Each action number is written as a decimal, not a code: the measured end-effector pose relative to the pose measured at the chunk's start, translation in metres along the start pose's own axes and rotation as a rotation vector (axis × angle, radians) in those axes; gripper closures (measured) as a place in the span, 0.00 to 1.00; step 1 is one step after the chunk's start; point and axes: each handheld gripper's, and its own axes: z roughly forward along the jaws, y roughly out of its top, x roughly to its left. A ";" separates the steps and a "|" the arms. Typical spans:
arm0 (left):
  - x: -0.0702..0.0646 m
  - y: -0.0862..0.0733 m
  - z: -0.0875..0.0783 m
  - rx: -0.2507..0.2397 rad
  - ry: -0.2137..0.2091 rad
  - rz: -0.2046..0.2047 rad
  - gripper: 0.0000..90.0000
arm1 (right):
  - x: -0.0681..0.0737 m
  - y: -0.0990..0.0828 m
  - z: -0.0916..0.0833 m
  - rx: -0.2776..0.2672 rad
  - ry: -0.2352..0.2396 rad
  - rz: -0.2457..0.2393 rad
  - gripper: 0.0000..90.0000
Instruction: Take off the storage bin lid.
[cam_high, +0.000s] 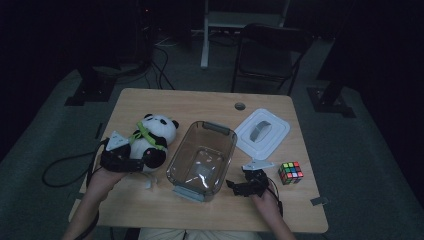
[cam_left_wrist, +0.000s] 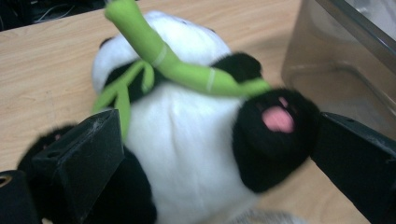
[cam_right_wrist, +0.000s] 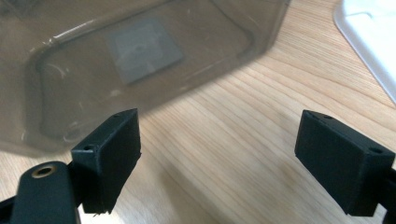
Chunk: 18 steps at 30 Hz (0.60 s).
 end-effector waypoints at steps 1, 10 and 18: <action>0.001 0.002 0.002 -0.002 -0.004 0.002 0.04 | -0.001 -0.001 -0.002 -0.002 -0.001 0.004 0.16; 0.016 0.026 0.021 -0.032 0.030 -0.014 0.05 | -0.010 -0.008 -0.006 0.002 -0.003 0.046 0.16; 0.018 0.032 0.047 0.031 0.073 -0.036 0.17 | -0.011 -0.009 -0.006 0.001 0.010 0.055 0.16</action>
